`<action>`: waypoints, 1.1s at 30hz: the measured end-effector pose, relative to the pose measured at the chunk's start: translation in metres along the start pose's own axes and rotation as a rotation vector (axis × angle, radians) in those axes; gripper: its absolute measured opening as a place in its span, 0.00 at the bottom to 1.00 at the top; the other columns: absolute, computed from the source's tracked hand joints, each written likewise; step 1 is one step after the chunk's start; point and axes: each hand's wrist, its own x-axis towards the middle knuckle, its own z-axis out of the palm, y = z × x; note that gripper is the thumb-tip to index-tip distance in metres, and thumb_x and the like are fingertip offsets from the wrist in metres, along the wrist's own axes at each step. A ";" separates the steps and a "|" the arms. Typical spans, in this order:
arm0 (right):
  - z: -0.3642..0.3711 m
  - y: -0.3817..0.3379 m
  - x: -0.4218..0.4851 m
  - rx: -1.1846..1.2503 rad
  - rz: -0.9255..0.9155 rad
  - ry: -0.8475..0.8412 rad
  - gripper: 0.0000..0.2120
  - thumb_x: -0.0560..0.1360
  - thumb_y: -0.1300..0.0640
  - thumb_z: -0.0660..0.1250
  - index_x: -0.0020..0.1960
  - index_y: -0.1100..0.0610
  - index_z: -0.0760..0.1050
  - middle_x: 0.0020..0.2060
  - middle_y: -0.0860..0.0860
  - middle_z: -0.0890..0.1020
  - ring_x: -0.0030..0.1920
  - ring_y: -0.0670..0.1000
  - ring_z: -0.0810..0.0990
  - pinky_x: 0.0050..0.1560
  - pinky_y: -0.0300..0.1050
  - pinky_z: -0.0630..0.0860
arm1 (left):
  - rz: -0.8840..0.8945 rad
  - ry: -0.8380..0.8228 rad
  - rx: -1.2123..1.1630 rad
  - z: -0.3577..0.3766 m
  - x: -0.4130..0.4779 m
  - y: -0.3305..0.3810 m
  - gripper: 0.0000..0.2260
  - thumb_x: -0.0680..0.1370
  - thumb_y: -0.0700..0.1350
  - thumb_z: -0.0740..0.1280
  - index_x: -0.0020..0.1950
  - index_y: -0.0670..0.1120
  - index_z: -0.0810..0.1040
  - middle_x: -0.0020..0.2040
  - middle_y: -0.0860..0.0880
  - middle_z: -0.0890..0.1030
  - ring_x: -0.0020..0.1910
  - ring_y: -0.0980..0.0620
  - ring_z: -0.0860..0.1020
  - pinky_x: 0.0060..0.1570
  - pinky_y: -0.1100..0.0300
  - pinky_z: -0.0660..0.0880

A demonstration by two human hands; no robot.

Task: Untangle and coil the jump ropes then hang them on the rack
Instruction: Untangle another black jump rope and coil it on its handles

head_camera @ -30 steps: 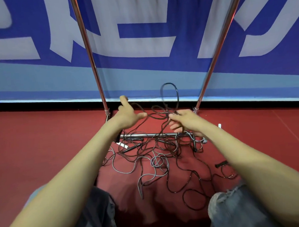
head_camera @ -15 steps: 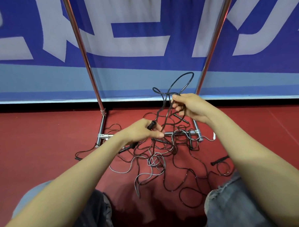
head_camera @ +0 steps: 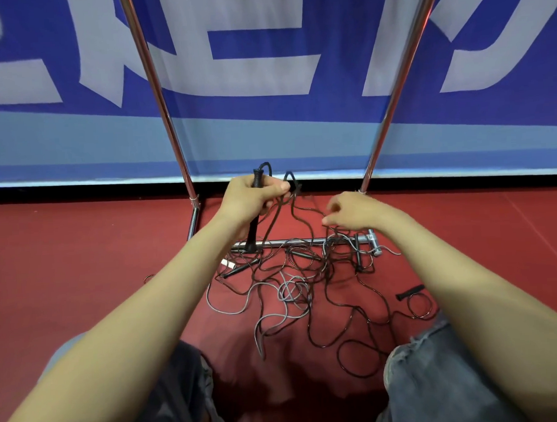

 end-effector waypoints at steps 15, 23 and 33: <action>0.049 -0.029 0.003 0.841 -0.251 -0.146 0.07 0.77 0.59 0.68 0.53 0.51 0.73 0.52 0.53 0.80 0.50 0.46 0.79 0.55 0.49 0.78 | -0.023 0.145 -0.195 -0.011 0.002 0.001 0.01 0.74 0.39 0.72 0.44 0.43 0.80 0.37 0.50 0.83 0.23 0.59 0.62 0.24 0.68 0.60; 0.060 -0.054 0.005 0.643 -0.296 -0.078 0.08 0.79 0.55 0.65 0.43 0.57 0.78 0.45 0.54 0.82 0.47 0.53 0.81 0.56 0.51 0.79 | 0.107 0.179 0.080 -0.007 0.000 0.006 0.06 0.75 0.45 0.71 0.45 0.42 0.82 0.40 0.46 0.83 0.23 0.58 0.66 0.29 0.63 0.63; -0.003 -0.027 0.011 1.376 -0.185 0.173 0.08 0.82 0.62 0.57 0.51 0.60 0.75 0.43 0.55 0.81 0.40 0.48 0.84 0.42 0.40 0.80 | -0.106 -0.202 0.371 -0.008 0.000 -0.029 0.09 0.80 0.46 0.66 0.48 0.42 0.81 0.29 0.58 0.78 0.27 0.60 0.68 0.30 0.67 0.65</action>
